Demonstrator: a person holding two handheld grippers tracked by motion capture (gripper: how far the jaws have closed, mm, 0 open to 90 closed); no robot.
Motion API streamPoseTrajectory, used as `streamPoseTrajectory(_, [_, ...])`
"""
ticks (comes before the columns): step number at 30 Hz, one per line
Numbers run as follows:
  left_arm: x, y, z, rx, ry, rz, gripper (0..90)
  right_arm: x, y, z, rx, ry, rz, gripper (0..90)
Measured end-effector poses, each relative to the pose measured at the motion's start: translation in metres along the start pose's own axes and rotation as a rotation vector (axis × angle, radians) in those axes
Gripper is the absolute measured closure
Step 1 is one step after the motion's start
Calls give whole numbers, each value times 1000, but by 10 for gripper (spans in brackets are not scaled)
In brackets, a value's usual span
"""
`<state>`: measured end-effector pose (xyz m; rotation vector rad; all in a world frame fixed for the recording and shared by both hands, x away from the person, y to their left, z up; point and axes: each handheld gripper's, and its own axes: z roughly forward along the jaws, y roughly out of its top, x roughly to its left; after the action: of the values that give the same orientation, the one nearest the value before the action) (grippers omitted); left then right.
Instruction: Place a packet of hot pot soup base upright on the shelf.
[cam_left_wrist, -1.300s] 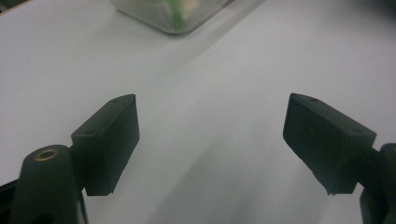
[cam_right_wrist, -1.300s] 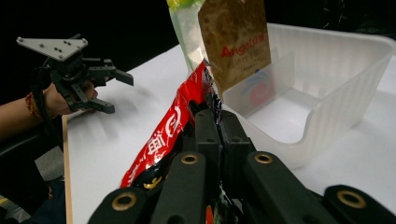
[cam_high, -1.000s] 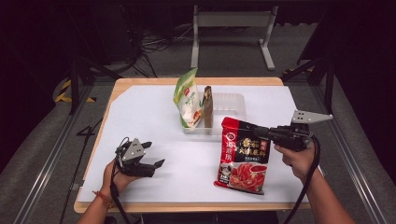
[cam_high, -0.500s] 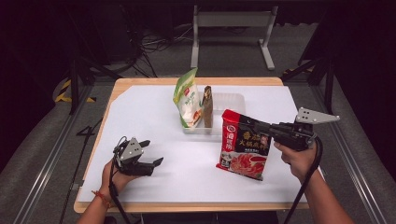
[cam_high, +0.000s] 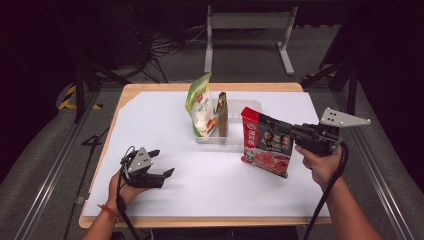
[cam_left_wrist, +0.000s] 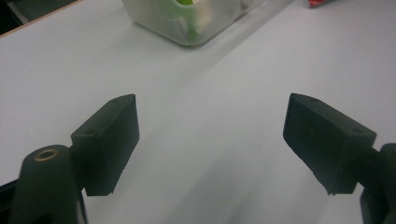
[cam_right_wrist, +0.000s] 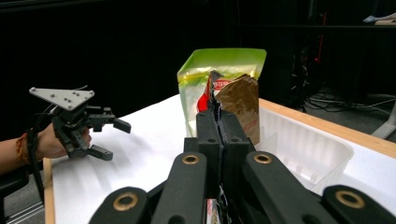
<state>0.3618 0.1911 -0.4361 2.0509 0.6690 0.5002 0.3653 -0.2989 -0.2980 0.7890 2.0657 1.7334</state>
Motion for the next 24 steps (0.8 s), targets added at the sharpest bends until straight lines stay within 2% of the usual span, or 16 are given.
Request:
streamPoseTrajectory(7, [0,0,0,1,0,0,192,-4,9,4,-17,-27,5,892])
streamPoseTrajectory(14, [0,-1,0,-2,-3,-5,191,-2,18,8,-30,-41,-8,892])
streamPoseTrajectory(24, [0,0,-1,-4,1,-5,192,-6,39,16,-63,-112,-10,892])
